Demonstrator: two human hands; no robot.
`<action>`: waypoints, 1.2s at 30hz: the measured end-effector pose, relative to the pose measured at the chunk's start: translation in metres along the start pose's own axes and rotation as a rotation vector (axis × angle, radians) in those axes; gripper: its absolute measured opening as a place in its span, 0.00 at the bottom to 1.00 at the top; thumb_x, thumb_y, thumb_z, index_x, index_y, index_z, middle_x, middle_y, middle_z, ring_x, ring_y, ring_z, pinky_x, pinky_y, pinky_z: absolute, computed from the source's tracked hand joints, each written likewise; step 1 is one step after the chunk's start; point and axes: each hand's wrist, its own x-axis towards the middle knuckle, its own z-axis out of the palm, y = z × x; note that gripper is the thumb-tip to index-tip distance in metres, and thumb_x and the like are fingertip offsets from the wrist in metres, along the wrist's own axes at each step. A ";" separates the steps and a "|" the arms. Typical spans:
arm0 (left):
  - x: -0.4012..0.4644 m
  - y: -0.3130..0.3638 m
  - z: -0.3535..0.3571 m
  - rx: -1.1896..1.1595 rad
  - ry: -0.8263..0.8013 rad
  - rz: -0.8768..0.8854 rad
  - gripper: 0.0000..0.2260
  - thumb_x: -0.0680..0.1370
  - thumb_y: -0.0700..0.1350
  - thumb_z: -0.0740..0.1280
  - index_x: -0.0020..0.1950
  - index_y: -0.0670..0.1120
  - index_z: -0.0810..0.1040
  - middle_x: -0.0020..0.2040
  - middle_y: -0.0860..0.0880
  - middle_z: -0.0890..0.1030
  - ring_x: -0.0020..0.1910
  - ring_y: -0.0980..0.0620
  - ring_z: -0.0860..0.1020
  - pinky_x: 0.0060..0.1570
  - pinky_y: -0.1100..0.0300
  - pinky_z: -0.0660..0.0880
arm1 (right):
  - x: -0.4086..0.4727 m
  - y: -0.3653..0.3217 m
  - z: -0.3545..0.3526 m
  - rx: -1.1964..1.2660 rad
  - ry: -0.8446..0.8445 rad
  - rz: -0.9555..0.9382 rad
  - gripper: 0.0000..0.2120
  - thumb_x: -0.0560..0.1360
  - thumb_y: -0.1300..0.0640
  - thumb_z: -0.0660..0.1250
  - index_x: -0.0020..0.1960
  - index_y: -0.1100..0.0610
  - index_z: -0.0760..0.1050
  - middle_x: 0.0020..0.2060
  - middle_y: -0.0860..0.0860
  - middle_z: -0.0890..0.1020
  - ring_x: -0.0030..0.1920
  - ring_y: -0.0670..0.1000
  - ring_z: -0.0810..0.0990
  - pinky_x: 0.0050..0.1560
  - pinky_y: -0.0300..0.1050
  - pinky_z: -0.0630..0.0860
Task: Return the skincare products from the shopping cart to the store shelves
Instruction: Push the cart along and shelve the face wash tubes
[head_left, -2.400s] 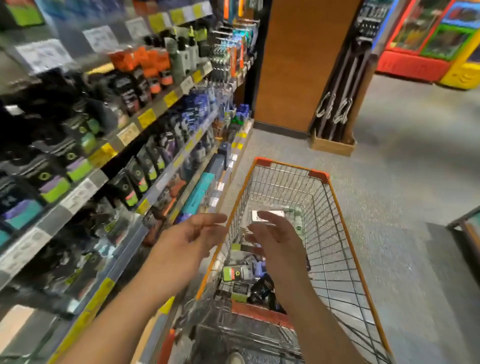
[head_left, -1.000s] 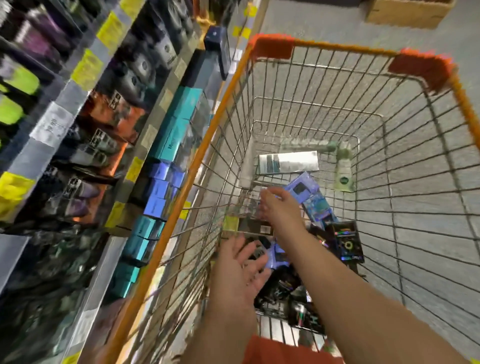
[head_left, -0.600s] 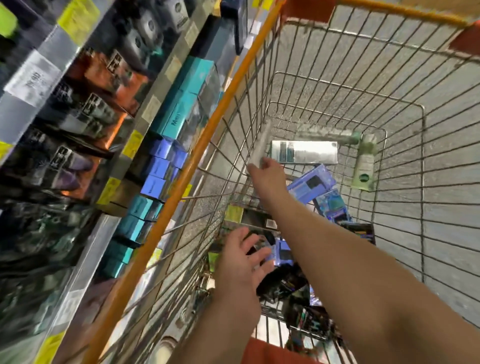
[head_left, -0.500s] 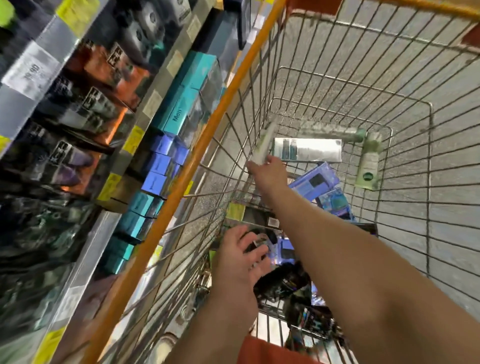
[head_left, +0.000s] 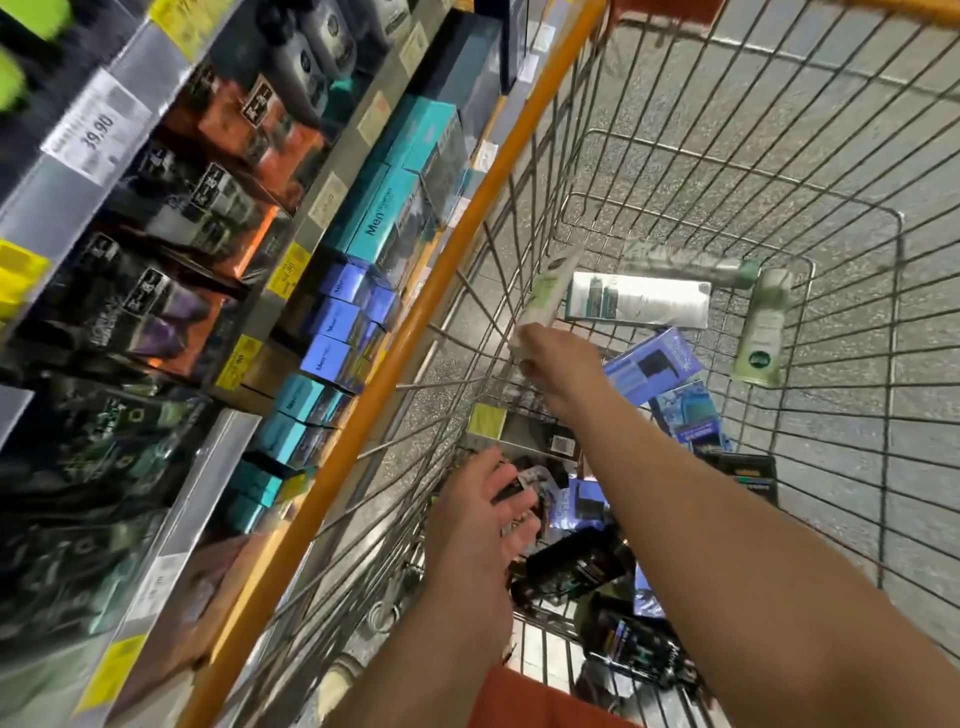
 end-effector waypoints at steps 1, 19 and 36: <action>-0.001 0.000 0.000 -0.003 -0.002 -0.005 0.06 0.83 0.50 0.65 0.54 0.52 0.81 0.55 0.50 0.85 0.52 0.48 0.84 0.48 0.53 0.81 | -0.010 0.002 -0.002 0.049 -0.021 -0.011 0.03 0.78 0.62 0.69 0.49 0.60 0.76 0.49 0.57 0.82 0.42 0.50 0.81 0.43 0.42 0.79; -0.128 0.050 -0.001 0.181 -0.281 0.287 0.08 0.81 0.52 0.68 0.50 0.50 0.83 0.49 0.54 0.86 0.49 0.50 0.82 0.54 0.52 0.78 | -0.258 -0.039 -0.058 0.515 -0.175 -0.304 0.13 0.81 0.69 0.61 0.65 0.64 0.73 0.46 0.56 0.84 0.42 0.53 0.82 0.39 0.41 0.79; -0.301 0.132 -0.153 0.510 -0.506 0.915 0.10 0.79 0.51 0.70 0.50 0.69 0.84 0.47 0.64 0.85 0.38 0.60 0.78 0.41 0.62 0.77 | -0.472 -0.115 0.006 0.302 -0.440 -0.511 0.20 0.68 0.63 0.70 0.60 0.58 0.77 0.54 0.56 0.86 0.51 0.58 0.86 0.48 0.58 0.81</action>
